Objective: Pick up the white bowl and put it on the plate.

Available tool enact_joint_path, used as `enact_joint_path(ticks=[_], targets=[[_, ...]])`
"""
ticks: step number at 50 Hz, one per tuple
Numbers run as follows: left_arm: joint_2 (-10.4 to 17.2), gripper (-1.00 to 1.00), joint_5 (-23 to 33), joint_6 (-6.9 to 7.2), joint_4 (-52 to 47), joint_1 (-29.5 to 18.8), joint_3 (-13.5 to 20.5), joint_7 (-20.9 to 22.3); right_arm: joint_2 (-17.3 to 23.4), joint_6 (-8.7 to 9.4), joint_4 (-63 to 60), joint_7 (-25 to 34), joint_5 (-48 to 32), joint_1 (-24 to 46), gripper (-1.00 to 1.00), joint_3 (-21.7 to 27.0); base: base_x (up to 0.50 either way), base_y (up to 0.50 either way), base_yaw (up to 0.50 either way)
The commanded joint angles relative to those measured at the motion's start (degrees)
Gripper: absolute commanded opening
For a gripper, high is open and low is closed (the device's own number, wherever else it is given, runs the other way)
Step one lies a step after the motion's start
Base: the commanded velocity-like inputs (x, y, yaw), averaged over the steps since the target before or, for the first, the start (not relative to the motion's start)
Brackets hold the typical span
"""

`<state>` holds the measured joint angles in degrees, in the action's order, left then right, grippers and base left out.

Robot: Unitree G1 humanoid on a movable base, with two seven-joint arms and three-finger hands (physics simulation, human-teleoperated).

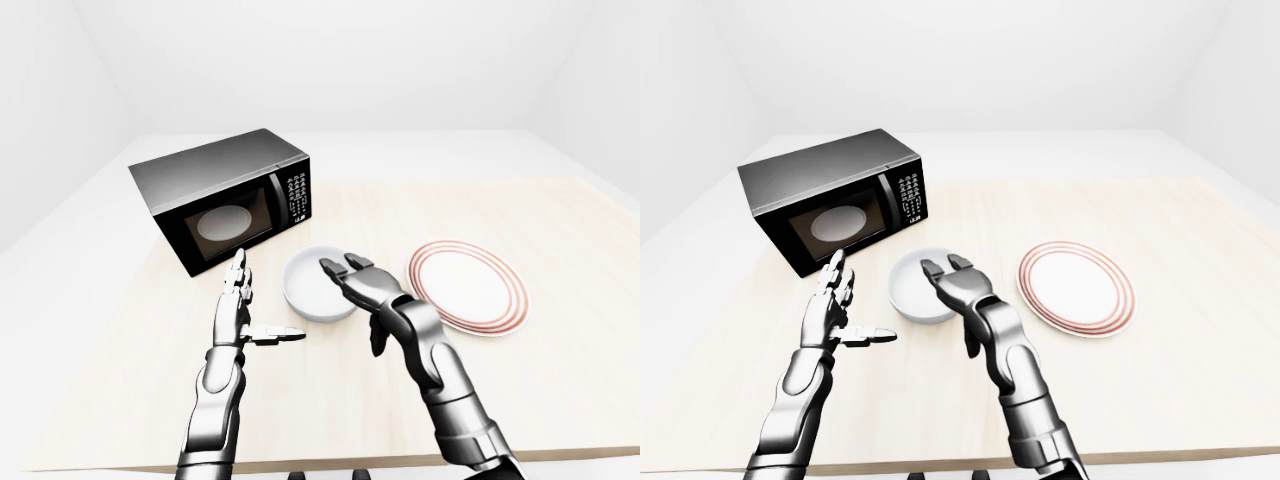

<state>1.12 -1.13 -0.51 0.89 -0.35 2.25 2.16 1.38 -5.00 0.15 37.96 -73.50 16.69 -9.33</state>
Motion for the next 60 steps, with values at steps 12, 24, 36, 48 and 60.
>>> enact_joint_path(ticks=[12, 24, 36, 48, 60], targets=[[0.0, 1.0, 0.01, 0.01, 0.0, 0.0, 0.0, -0.01, -1.39, 0.0, 3.01, 0.57, -1.47, 0.35, 1.0, -1.46, 0.0, 0.0, 0.0], [-0.01, 1.0, -0.01, 0.01, 0.0, 0.0, 0.01, -0.01, -1.84, 0.0, 4.68, 0.16, -2.07, 0.91, 1.0, -1.94, 0.0, 0.0, 0.0], [0.0, 1.0, 0.0, 0.03, -0.01, 0.0, 0.0, -0.01, -1.57, 0.0, 6.76, 0.32, -2.49, 1.85, 1.0, -1.68, 0.0, 0.0, 0.0], [0.01, 1.0, 0.01, 0.01, 0.0, 0.0, -0.01, 0.01, -1.72, 0.0, 9.84, -0.66, -3.18, 2.74, 1.0, -1.85, 0.0, 0.0, 0.0], [0.0, 1.0, 0.0, -0.03, 0.01, 0.0, 0.0, 0.0, -1.94, 0.0, 12.45, -1.54, -3.63, 3.86, 1.0, -1.88, 0.0, 0.0, 0.0]])
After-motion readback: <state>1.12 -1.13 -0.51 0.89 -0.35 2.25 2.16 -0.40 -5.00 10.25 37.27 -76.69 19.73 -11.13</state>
